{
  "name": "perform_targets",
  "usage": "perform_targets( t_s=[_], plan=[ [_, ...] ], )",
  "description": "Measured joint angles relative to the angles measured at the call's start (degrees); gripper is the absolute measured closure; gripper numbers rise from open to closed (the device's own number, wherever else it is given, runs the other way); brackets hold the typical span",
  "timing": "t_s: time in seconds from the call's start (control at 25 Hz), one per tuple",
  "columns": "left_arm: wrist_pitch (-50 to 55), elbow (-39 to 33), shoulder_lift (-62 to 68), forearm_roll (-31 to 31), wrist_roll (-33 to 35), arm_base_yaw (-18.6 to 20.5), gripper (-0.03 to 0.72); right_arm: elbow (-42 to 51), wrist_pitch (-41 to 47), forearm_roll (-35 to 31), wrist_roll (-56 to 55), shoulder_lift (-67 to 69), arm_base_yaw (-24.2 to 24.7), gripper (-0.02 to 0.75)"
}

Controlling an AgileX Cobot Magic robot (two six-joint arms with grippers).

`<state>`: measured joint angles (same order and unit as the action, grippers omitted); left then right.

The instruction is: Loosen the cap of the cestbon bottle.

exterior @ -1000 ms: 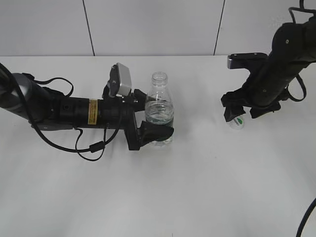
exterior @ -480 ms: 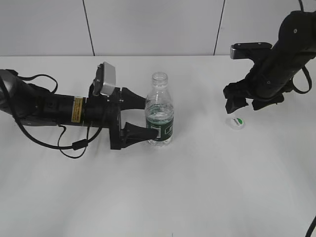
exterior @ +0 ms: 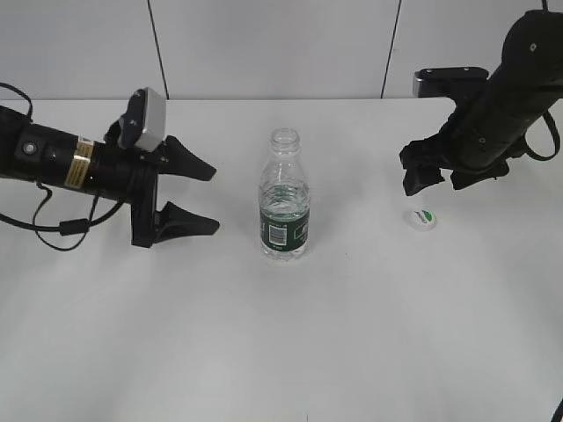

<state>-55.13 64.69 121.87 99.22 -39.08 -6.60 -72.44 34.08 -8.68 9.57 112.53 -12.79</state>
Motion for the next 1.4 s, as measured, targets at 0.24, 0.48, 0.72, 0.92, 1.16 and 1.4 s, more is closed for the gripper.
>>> perform_targets(
  t_s=[0.24,0.48,0.72,0.92,1.16,1.4],
  plan=[
    [15.9,0.0,-7.6,1.5,-3.3,0.9,0.097,-0.3,-0.1,0.1,0.0,-1.8,0.0,0.157],
    [36.6,0.0,-13.7,1.5,-10.8,1.0,0.112,-1.2,-0.1,1.5,0.0,-3.8,0.0,0.157],
    [56.1,0.0,-18.4,-3.7,-20.5,1.0,0.115,-2.4,0.4,7.5,-0.1,-7.0,0.0,0.157],
    [71.9,0.0,-21.0,-11.4,-20.8,1.0,0.115,-6.0,4.1,9.5,-0.2,-8.2,0.0,0.157],
    [86.7,0.0,-21.6,-29.3,-3.6,1.0,0.115,-11.3,12.6,10.5,-0.2,-8.2,0.0,0.157],
    [91.2,-0.1,-23.1,-52.0,15.7,1.0,0.116,-18.5,24.0,13.8,-0.8,-8.2,0.1,0.157]
  ],
)
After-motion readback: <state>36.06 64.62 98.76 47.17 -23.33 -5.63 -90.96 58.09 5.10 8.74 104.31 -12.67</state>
